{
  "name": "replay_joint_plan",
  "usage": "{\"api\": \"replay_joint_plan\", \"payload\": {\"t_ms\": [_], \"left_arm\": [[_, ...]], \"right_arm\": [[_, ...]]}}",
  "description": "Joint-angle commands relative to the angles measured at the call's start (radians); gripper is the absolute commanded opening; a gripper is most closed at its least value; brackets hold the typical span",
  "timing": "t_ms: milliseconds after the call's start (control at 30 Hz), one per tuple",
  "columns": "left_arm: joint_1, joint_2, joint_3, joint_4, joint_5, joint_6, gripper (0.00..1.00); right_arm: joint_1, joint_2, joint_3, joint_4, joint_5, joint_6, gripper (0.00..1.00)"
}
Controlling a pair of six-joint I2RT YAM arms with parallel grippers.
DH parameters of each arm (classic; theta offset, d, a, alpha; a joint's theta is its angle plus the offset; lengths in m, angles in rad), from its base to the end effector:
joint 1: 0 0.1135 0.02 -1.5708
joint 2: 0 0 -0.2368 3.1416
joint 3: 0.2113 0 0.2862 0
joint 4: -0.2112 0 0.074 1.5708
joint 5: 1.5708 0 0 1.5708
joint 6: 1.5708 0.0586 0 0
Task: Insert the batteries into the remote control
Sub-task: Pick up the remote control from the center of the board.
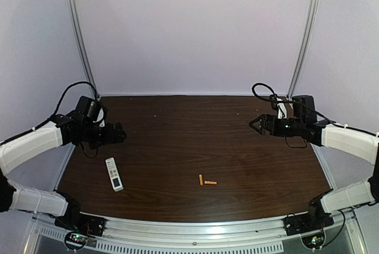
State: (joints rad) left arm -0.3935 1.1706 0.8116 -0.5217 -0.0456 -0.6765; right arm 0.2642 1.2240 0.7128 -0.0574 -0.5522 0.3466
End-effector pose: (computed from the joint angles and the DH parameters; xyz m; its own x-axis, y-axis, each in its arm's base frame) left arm 0.2737 -0.1107 0.1873 -0.7784 -0.3540 -0.5185 -0.1681 0.9132 -0.3712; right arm 0.2983 0.1125 0.1850 -0.7093 0.1077 -0.6967 -0.4339 0.7121 0.5519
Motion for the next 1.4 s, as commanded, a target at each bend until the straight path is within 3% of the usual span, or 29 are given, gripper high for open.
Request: {"api": "replay_joint_plan", "payload": {"t_ms": [0,100,233,533,667,933,1100,1367], "left_arm": [[0.002,-0.112,-0.132,-0.073,-0.010,-0.159,0.93],[-0.006,-0.167,-0.212,-0.094,-0.009,-0.246,0.83],[-0.025,-0.174,-0.263,-0.097,-0.025,-0.277,0.78],[-0.052,-0.116,-0.325,-0.038,-0.018,-0.289,0.69],[-0.076,-0.081,-0.343,0.008,-0.008,-0.287,0.57],[-0.153,0.010,-0.353,0.057,-0.029,-0.324,0.50],[-0.189,0.073,-0.331,0.092,-0.038,-0.300,0.36],[-0.204,0.177,-0.275,0.140,-0.031,-0.157,0.29]], "right_arm": [[0.007,-0.001,-0.016,0.046,-0.020,0.010,1.00],[0.007,0.008,-0.023,0.054,-0.034,0.019,1.00],[0.006,0.012,-0.040,0.101,-0.044,0.035,1.00],[0.006,0.016,-0.033,0.096,-0.040,0.031,1.00],[0.006,0.028,-0.030,0.101,-0.045,0.032,1.00],[0.006,0.026,-0.020,0.100,-0.048,0.025,1.00],[0.006,0.020,-0.016,0.094,-0.050,0.023,1.00],[0.006,0.006,-0.006,0.073,-0.070,0.003,1.00]]}}
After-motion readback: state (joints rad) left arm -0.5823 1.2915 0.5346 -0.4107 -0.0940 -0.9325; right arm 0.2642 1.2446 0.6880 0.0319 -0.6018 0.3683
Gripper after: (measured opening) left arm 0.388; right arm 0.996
